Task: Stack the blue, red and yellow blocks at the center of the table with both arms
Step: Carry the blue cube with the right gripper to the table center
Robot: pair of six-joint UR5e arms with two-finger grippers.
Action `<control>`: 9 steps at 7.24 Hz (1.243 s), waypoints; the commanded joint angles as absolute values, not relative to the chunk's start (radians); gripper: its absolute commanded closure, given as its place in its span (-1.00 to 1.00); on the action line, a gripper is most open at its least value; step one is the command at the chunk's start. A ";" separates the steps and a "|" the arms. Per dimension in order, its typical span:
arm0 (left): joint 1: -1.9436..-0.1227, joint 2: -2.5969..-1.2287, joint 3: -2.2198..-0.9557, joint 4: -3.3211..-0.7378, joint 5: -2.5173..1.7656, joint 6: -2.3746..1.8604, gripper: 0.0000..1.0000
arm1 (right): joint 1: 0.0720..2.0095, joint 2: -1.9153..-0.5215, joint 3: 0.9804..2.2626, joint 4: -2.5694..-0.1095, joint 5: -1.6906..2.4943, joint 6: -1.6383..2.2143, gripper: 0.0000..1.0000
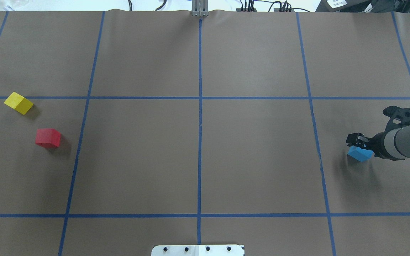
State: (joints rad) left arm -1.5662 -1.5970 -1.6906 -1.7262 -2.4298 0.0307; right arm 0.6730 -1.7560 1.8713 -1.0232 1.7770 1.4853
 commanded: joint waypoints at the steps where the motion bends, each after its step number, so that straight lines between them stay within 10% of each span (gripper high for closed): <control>1: -1.566 -1.597 -1.690 -1.727 -2.430 0.031 -0.99 | 0.649 -1.752 1.859 -1.037 1.752 1.482 0.99; 5: -1.566 -1.597 -1.689 -1.727 -2.430 0.031 -0.99 | 0.710 -1.613 1.868 -1.045 1.906 1.040 1.00; 9: -1.559 -1.597 -1.689 -1.727 -2.430 0.031 -0.99 | 0.681 -1.136 1.735 -1.293 1.907 1.017 1.00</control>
